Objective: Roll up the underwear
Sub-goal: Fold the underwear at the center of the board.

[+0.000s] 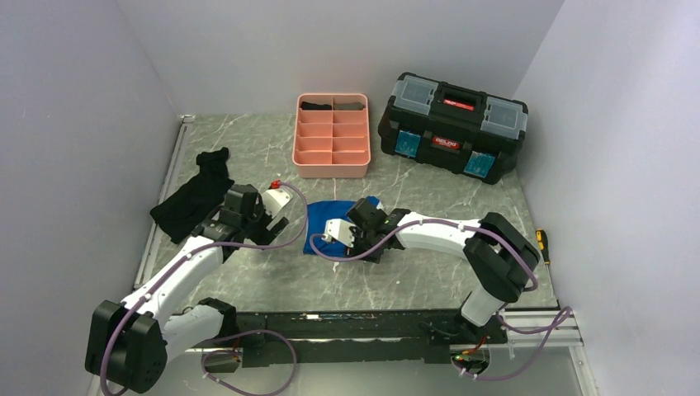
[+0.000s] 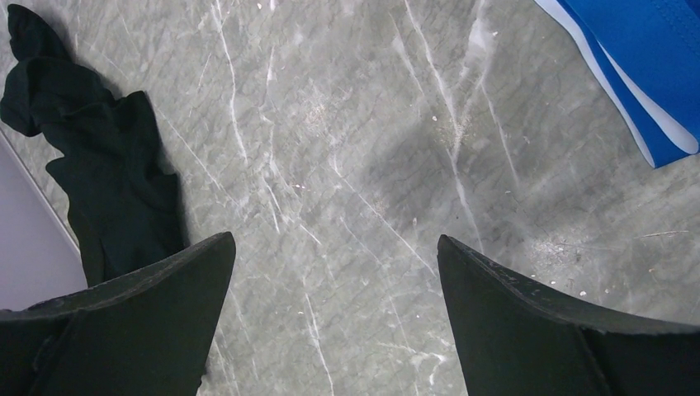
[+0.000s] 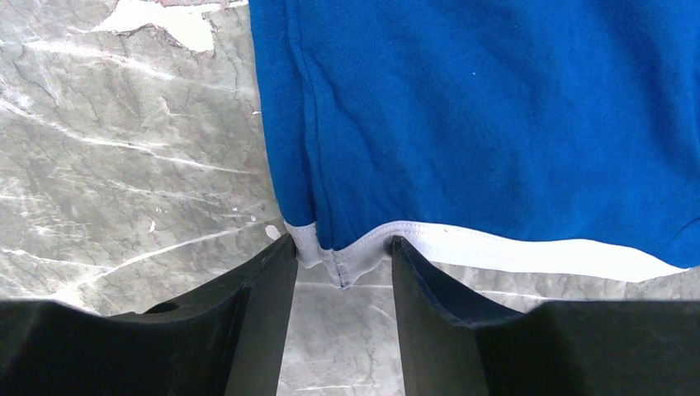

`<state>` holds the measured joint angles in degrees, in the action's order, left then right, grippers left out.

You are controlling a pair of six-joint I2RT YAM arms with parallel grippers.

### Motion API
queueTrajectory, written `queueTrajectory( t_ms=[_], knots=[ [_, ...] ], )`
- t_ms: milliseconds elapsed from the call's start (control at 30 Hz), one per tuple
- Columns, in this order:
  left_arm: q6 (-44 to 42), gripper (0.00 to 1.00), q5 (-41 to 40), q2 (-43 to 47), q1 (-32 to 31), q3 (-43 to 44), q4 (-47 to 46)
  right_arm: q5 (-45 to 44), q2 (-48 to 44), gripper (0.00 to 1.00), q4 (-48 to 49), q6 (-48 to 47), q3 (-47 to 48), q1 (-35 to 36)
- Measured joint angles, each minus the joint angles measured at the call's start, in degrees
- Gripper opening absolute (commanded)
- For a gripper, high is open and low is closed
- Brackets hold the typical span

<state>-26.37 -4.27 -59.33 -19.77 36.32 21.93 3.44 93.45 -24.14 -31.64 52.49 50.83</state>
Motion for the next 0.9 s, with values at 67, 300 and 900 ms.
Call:
queueTrajectory(
  t_ms=[67,300,900],
  knots=[
    [-0.15,0.99,0.13,0.00,0.20,-0.02,0.07,0.00,0.24,0.44,0.11,0.15,0.00,0.02],
    [-0.94,0.99,2.01,2.43,0.57,-0.02,0.63,0.04,0.74,0.25,0.24,0.22,0.20,0.00],
    [-10.45,0.99,24.02,12.52,-1.57,-7.06,2.43,15.28,5.49,0.00,-10.80,-3.37,10.78,-8.04]
  ],
)
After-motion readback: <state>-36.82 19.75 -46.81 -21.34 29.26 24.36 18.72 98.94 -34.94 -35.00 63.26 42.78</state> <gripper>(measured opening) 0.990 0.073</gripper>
